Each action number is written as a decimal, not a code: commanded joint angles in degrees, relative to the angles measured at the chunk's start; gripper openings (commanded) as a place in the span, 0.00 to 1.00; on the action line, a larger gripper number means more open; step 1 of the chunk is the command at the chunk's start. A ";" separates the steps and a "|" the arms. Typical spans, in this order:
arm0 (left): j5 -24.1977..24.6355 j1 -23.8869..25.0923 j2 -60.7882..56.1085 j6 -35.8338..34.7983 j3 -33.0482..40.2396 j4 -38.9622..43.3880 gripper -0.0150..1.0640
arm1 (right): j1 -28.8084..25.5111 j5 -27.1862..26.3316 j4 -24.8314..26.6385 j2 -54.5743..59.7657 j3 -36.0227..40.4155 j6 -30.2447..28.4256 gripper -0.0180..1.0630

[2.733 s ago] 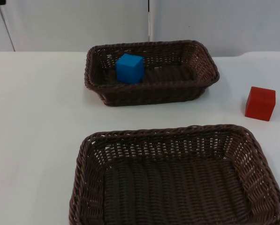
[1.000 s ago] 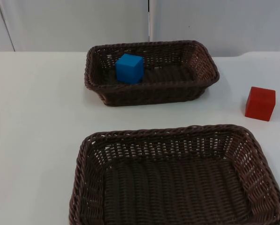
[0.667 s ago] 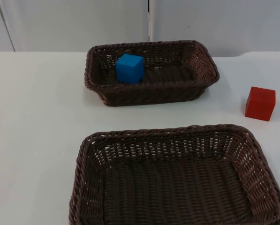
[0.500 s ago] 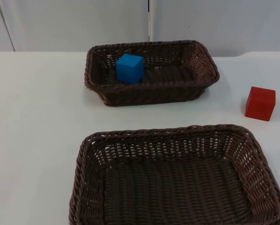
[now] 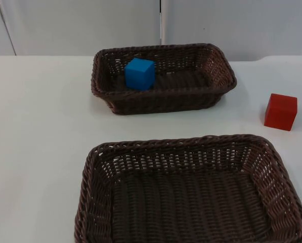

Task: Pick up one cube with the left hand and place it into the upper basket. Pick up one cube with the right hand and place it into the lower basket.

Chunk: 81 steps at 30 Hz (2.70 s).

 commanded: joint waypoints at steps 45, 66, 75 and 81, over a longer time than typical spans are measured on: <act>-0.36 0.09 -0.30 -0.39 0.09 -0.42 0.74 | 0.34 -1.69 6.58 52.84 -27.43 -22.38 0.99; -0.35 0.09 -0.18 -0.39 0.09 -0.56 0.74 | 0.95 0.27 18.37 71.15 -39.54 -44.29 0.98; -0.47 0.09 -0.18 -0.39 0.09 -0.45 0.74 | 4.29 -3.36 17.97 75.84 -39.68 -49.24 0.98; -0.57 0.09 -0.18 -0.39 0.09 -0.43 0.74 | 4.38 -4.84 17.29 79.46 -40.28 -49.24 0.98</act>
